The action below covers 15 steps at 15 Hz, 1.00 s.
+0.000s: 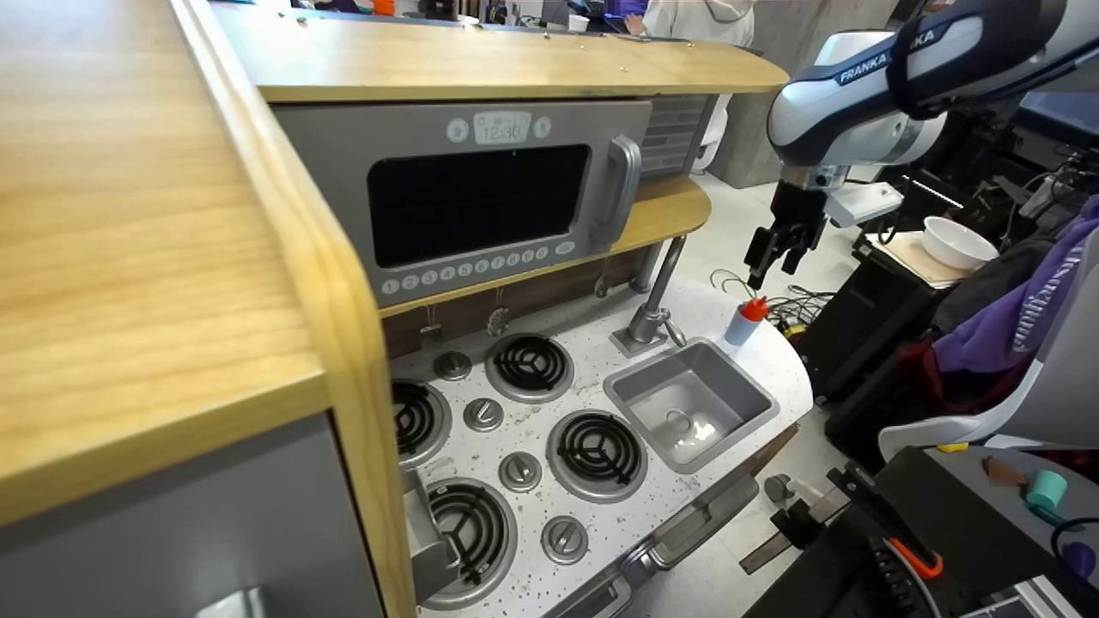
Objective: Take the red sauce bottle out of the the blue cup and put it on the countertop
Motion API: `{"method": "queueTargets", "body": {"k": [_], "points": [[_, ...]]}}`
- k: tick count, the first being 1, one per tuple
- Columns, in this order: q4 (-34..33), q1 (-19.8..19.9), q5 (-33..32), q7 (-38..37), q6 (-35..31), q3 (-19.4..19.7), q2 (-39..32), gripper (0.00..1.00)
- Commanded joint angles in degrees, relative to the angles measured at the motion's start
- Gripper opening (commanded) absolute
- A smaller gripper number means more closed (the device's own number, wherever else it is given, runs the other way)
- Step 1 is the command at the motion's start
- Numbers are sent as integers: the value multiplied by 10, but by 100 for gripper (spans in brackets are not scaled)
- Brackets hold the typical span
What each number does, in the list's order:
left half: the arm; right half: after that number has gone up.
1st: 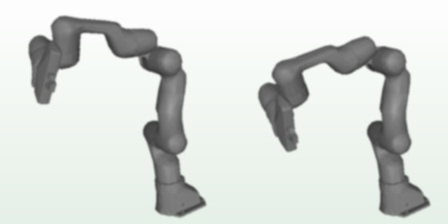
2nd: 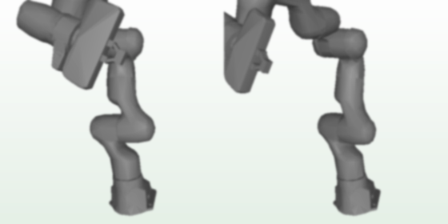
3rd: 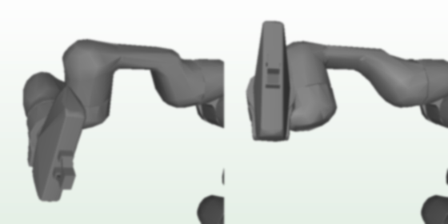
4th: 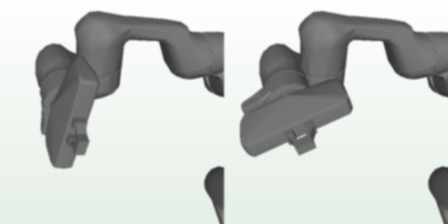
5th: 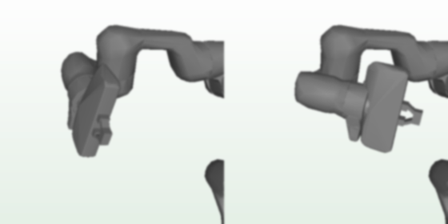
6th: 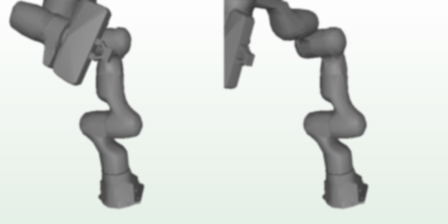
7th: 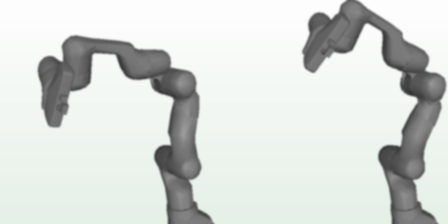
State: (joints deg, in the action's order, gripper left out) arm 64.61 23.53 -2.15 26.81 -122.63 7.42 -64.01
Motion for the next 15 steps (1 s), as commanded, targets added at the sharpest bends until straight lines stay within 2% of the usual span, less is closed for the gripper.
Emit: {"method": "queueTargets", "body": {"k": [1,15], "points": [[-67,13,-8,20,-1,-17,-49,100],[-158,8,-13,11,45,-10,-119,100]]}}
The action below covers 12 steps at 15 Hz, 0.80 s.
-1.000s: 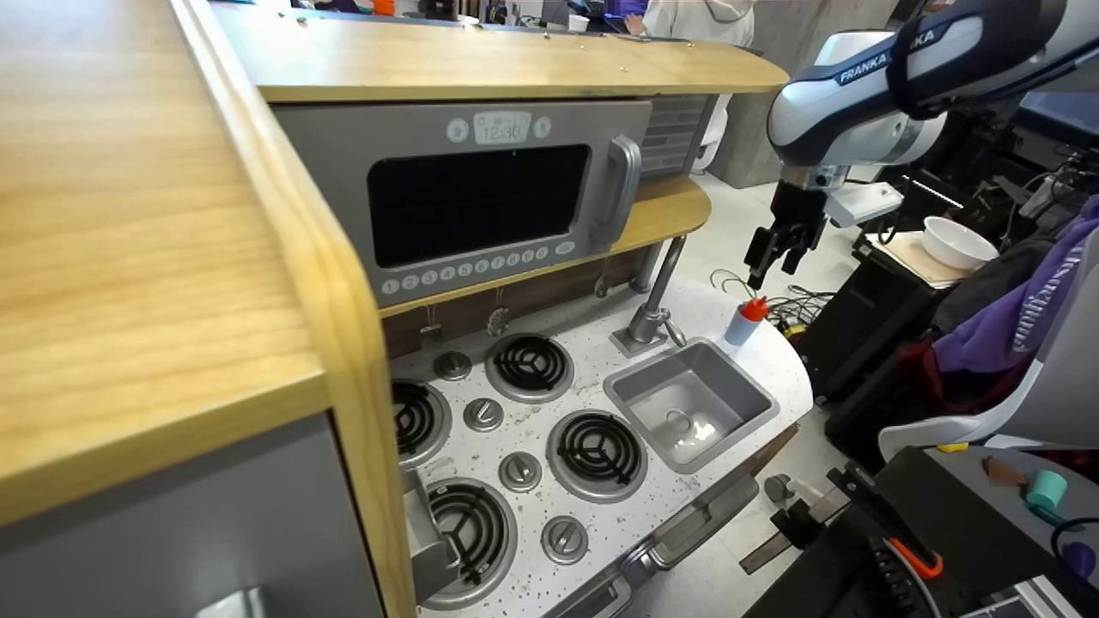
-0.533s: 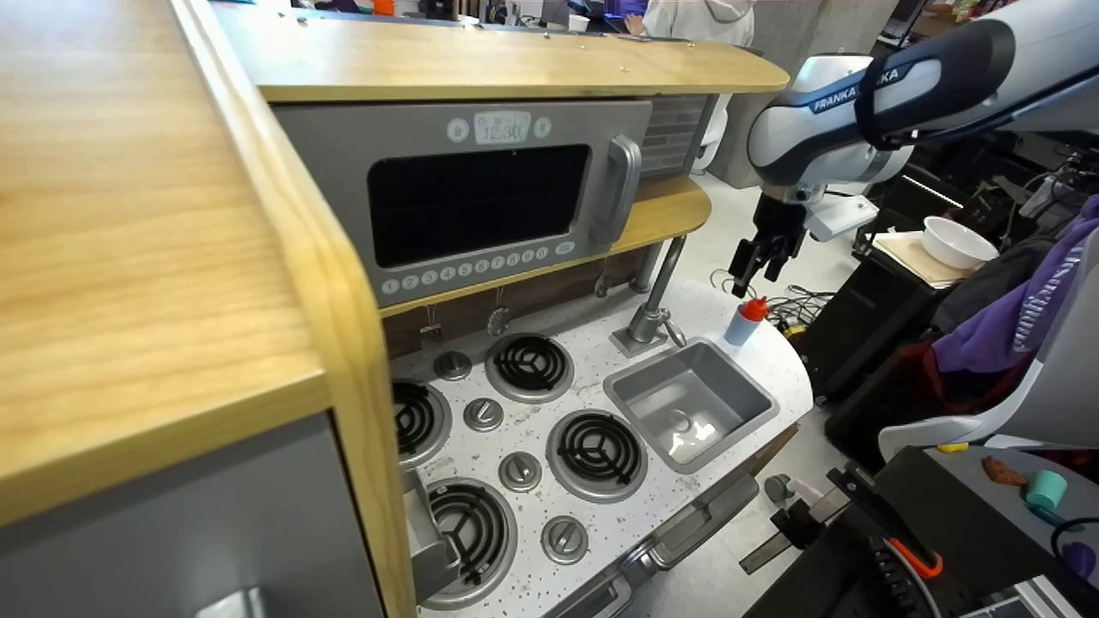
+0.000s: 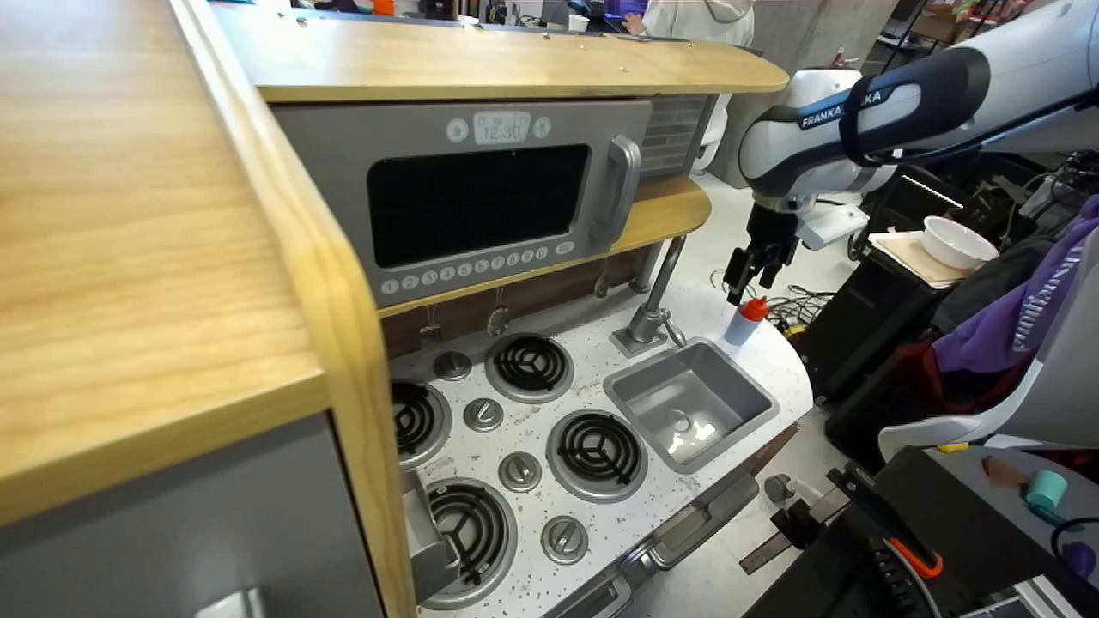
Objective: Take the red sauce bottle out of the the blue cup and put it on the countertop
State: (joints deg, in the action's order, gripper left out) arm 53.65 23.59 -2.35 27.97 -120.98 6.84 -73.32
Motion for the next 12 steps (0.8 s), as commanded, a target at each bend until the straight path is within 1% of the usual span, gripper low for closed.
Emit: {"method": "queueTargets", "body": {"k": [1,4,5,12], "points": [[-53,8,-11,-1,34,-4,-28,100],[-58,10,-12,1,48,-1,-30,100],[-49,6,-4,5,47,8,-25,100],[-36,2,-6,5,35,22,-28,100]]}}
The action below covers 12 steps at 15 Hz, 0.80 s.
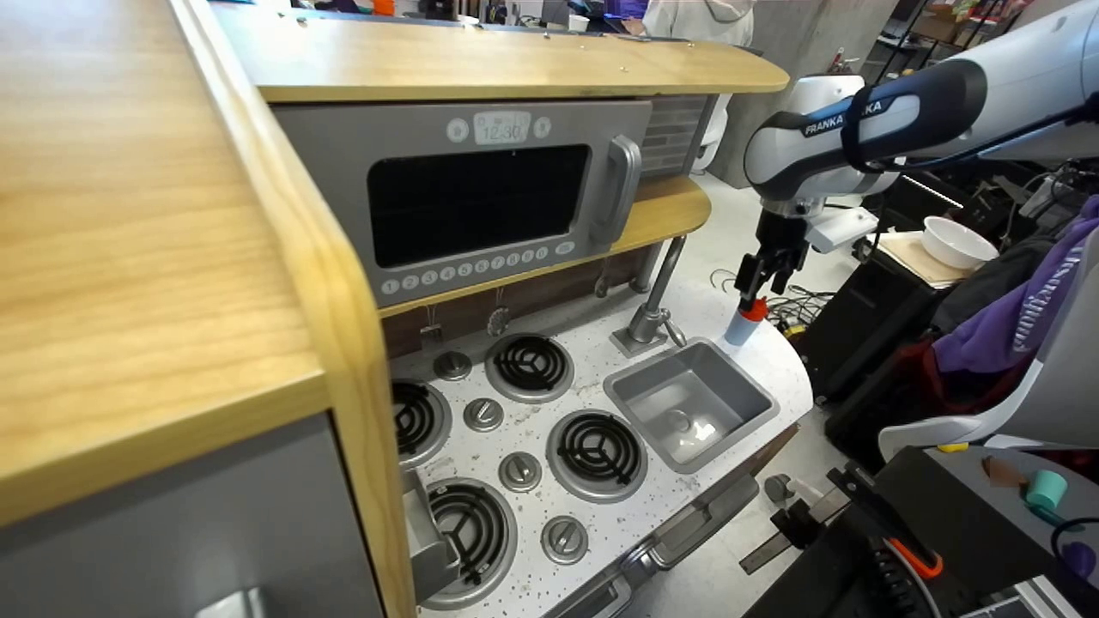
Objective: Take the red sauce bottle out of the the blue cup and put it on the countertop
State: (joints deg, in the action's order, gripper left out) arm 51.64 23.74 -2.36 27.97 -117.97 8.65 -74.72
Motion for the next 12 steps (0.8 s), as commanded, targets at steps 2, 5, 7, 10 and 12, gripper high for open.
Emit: {"method": "queueTargets", "body": {"k": [2,5,7,10,12], "points": [[-11,-1,-6,6,3,3,-14,100],[-6,-3,-6,9,-2,2,-15,100],[-6,-5,-5,11,-6,0,-14,100],[-3,-7,-5,12,-6,-1,-12,72],[0,-9,-5,15,-7,-1,-9,68]]}}
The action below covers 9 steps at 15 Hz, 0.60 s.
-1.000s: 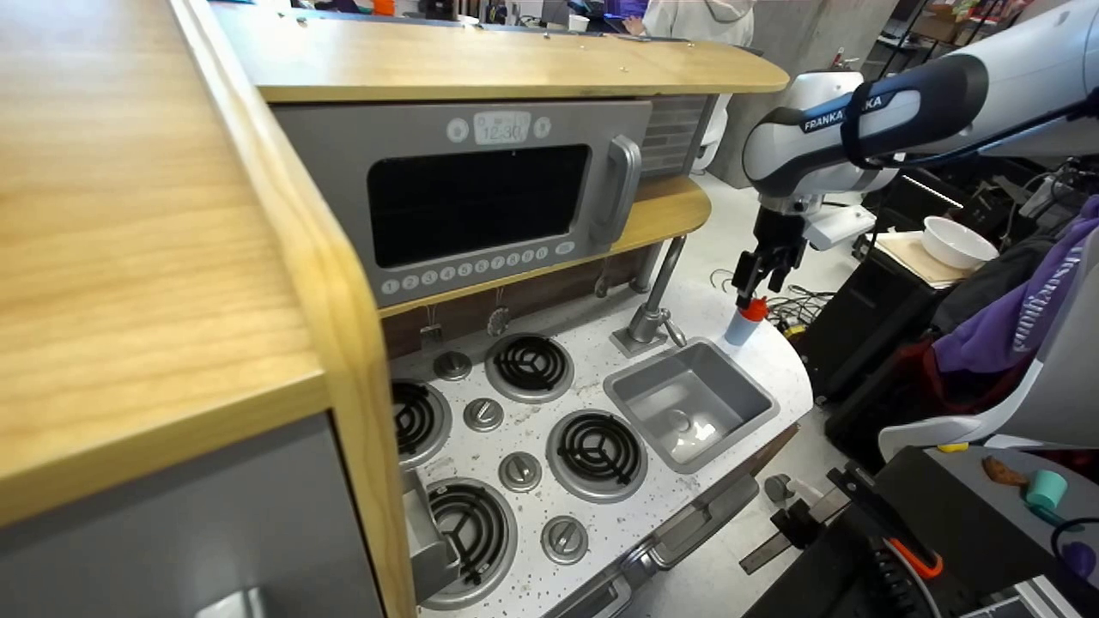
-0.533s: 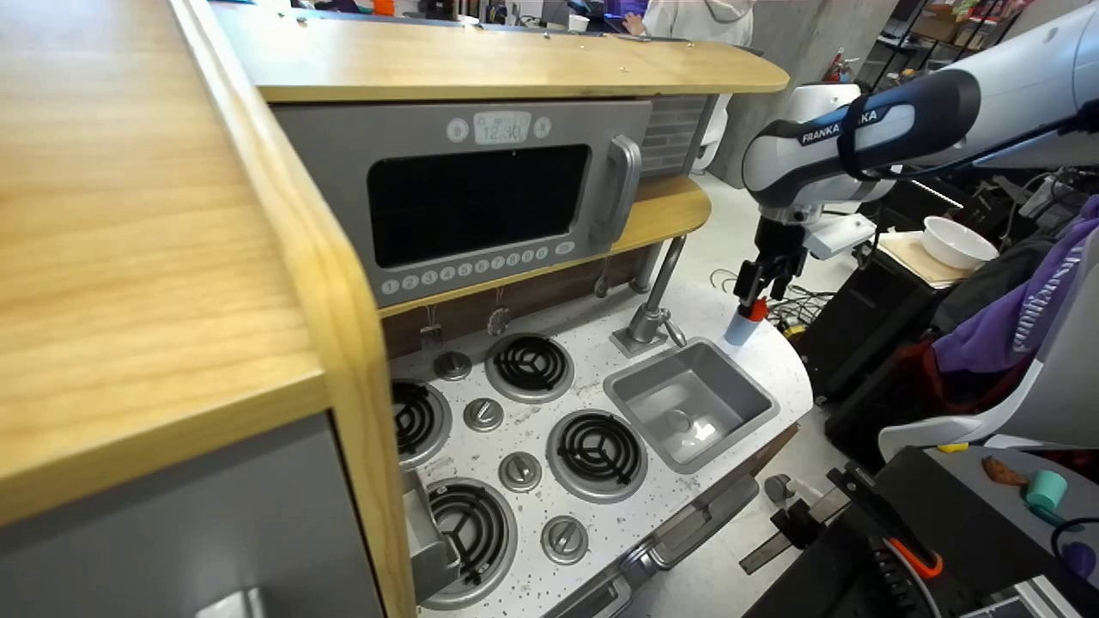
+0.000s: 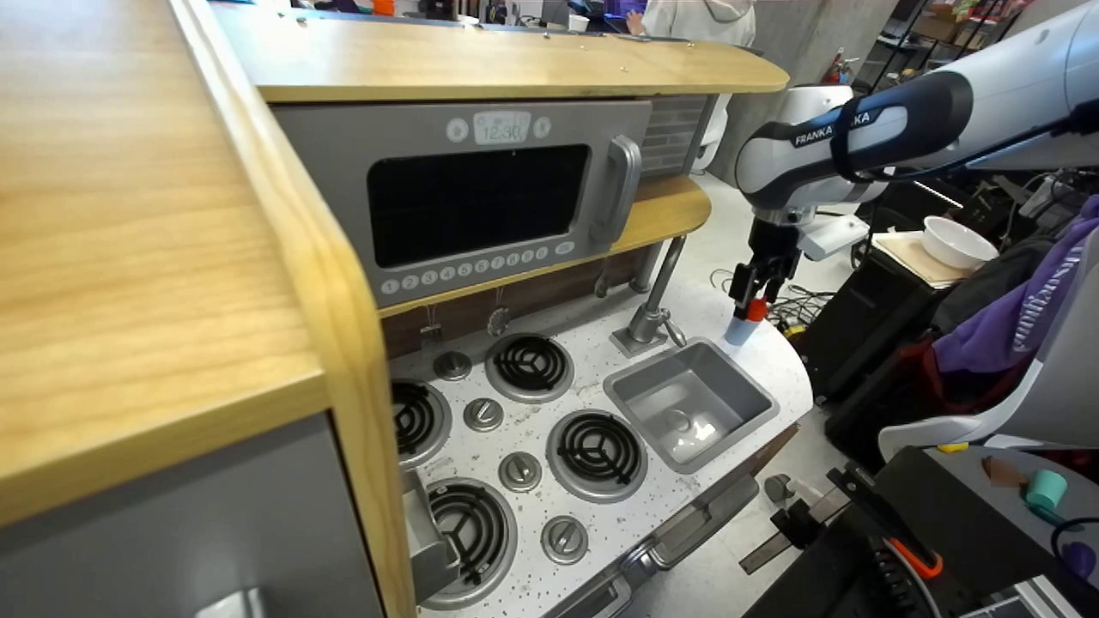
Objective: Take the red sauce bottle out of the the blue cup and put it on the countertop
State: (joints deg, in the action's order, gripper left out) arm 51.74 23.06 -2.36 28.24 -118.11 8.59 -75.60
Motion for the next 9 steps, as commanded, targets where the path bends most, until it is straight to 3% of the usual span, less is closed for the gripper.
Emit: {"method": "queueTargets", "body": {"k": [1,7,9], "points": [[0,-2,-5,14,-6,-1,1,61],[3,-4,-7,15,-11,4,3,14],[6,-4,-8,14,-11,5,7,13]]}}
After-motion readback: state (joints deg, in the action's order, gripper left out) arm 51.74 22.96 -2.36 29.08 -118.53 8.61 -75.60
